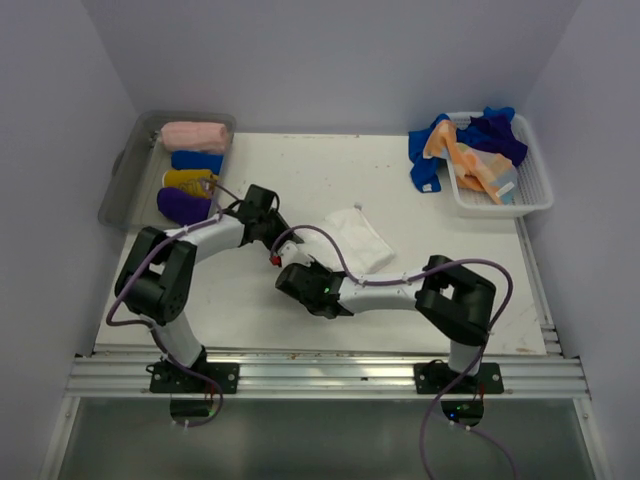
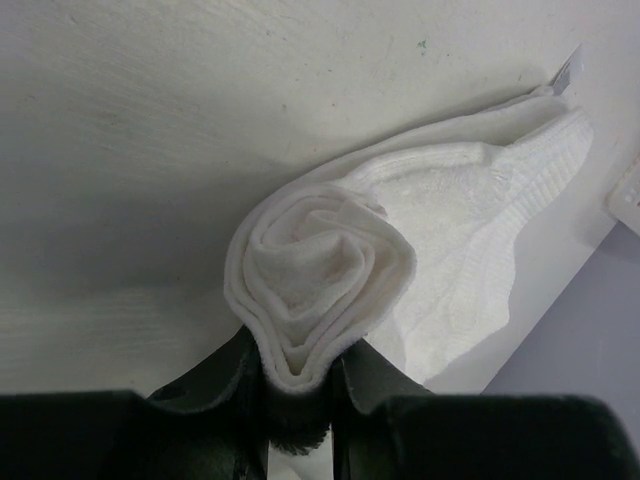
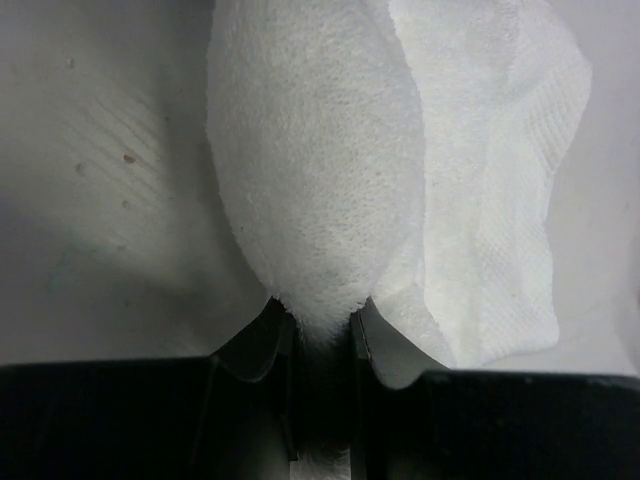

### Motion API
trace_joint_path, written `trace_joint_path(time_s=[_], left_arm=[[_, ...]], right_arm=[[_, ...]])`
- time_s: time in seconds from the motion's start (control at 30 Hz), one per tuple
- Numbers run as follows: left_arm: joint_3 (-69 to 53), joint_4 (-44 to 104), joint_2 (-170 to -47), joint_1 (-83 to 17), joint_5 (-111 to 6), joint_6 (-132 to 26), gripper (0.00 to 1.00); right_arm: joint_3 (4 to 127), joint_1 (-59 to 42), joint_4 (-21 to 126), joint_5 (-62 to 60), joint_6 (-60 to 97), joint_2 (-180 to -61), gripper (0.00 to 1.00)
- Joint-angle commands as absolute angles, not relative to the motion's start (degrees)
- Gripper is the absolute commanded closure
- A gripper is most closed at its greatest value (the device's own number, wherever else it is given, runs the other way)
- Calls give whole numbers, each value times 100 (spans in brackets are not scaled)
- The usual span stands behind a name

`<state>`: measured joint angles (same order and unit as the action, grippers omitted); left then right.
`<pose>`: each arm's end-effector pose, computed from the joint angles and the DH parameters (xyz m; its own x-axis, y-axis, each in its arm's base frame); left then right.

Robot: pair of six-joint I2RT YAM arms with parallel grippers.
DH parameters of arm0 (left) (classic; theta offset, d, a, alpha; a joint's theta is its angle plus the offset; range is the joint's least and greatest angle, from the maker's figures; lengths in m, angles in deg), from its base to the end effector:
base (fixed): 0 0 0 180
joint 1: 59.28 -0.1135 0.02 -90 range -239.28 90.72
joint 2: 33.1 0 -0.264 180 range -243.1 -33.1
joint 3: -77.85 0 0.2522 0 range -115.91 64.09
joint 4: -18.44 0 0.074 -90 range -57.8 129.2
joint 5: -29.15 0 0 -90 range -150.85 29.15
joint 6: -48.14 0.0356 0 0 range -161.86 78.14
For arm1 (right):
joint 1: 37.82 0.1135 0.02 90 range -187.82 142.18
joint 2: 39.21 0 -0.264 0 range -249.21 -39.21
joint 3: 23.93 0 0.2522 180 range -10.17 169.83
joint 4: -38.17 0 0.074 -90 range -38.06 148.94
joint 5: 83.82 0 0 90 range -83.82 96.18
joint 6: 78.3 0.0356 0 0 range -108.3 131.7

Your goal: Roll the towels

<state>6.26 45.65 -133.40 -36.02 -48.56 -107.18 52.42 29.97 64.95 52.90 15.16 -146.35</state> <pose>0.3180 -0.1449 0.1620 -0.7679 -0.6363 -0.0738 -0.4846 0.6524 -0.5828 0.1628 0.3302 0.1536 -0.3479 -0.7425 -0.5724 -0.4670 0.6666 -0.5810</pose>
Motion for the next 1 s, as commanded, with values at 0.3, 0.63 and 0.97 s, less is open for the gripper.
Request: trace_joint_path(time_s=[0.3,0.63,0.97], left_arm=[[696,5188,-12364,-3915,-5013,-10286,32],[783,5208,-11985,-3951,-4970,-9952,24],[1618,3546,-12073,-3679,-4293,-9714,5]], right_arm=[[4425,2239,6108,2563,3594,-13353,100],[3660,1211,5221,357,4535,-12834,100],[3246,376,4263,-1315,5247,-13018,99]])
